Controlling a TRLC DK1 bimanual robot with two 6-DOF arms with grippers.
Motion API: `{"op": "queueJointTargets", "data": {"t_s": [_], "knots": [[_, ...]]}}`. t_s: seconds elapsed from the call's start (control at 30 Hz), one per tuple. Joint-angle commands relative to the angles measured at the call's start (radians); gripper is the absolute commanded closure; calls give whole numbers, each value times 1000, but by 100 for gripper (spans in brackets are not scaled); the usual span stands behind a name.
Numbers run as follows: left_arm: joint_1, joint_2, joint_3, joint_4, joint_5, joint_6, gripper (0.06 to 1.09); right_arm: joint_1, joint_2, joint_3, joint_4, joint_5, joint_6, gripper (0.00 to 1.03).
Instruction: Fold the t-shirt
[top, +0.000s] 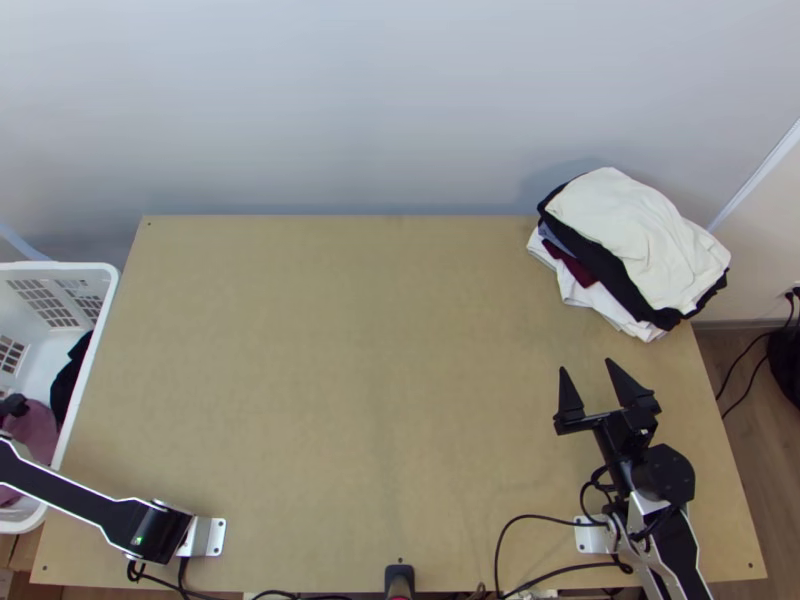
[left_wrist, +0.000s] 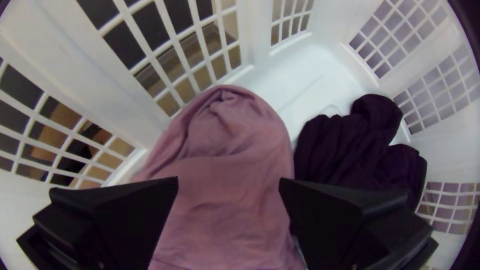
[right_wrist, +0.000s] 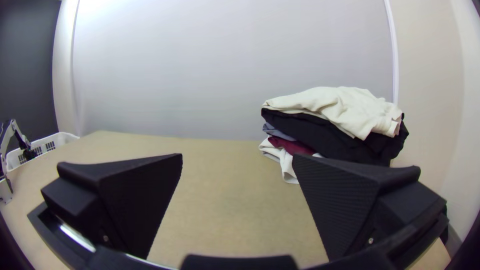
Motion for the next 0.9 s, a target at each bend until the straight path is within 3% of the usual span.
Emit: {"op": "queueJointTargets", "data": {"t_s": [0.0,0.2,0.23,0.27,0.37,0.6,0.87], "knots": [[-9,63,21,46,0,37,11,-2,-7,-8,-17,0,17,3],[-16,124,21,138,6,55,11,-2,-7,-8,-17,1,17,3],[-18,129,21,138,6,57,18,-2,-7,-8,-17,1,17,3],[-19,132,21,138,6,55,29,-2,-7,-8,-17,1,17,3],[-27,129,21,181,-45,15,106,-2,-7,-8,-17,1,17,3],[-19,0,10,92,-33,-18,105,-2,-7,-8,-17,1,17,3],[-15,-321,6,-63,66,-176,105,-2,-7,-8,-17,1,17,3]]}}
